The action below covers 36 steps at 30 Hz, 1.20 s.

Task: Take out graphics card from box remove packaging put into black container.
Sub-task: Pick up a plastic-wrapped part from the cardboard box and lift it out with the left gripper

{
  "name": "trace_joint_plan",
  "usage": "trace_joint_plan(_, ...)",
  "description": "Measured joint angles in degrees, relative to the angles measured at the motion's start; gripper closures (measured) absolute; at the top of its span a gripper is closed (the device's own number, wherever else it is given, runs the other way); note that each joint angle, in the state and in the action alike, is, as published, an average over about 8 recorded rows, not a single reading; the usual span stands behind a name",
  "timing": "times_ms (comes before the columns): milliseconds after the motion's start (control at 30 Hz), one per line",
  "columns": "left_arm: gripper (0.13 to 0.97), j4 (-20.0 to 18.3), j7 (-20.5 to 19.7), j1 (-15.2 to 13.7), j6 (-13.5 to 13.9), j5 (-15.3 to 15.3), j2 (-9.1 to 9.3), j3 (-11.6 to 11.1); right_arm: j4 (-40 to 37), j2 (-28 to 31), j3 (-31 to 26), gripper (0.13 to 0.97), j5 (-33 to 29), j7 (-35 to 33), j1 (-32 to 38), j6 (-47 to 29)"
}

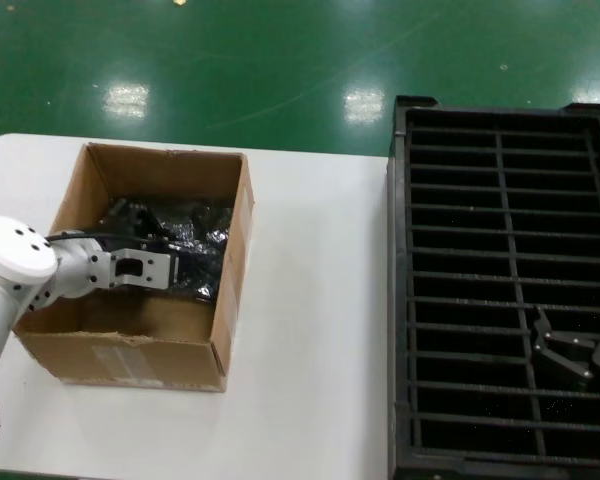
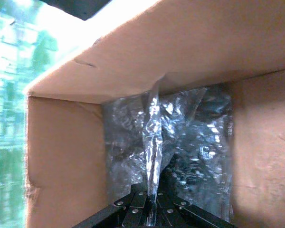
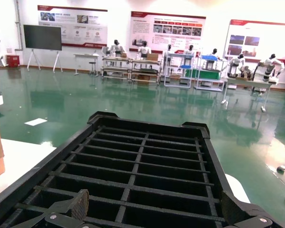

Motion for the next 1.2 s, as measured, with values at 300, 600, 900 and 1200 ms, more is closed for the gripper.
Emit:
trace_joint_plan(300,0.957,-18.5,-12.9,7.1,-0.8,6.2,-5.45,1.3,0.0,0.0,0.0,0.129,0.0,0.0,0.0,0.0)
trace_joint_plan(600,0.957,-40.0,-28.4,14.9,1.3,17.3,-11.99,-1.6,0.0,0.0,0.0,0.129,0.0,0.0,0.0,0.0)
trace_joint_plan(900,0.957,-61.1,-37.8,25.0,5.1,21.4,-18.85,-7.3,0.0,0.0,0.0,0.129,0.0,0.0,0.0,0.0)
trace_joint_plan(1200,0.957,-79.1,-41.2,37.2,4.8,17.1,-25.15,-13.2,0.0,0.0,0.0,0.129,0.0,0.0,0.0,0.0)
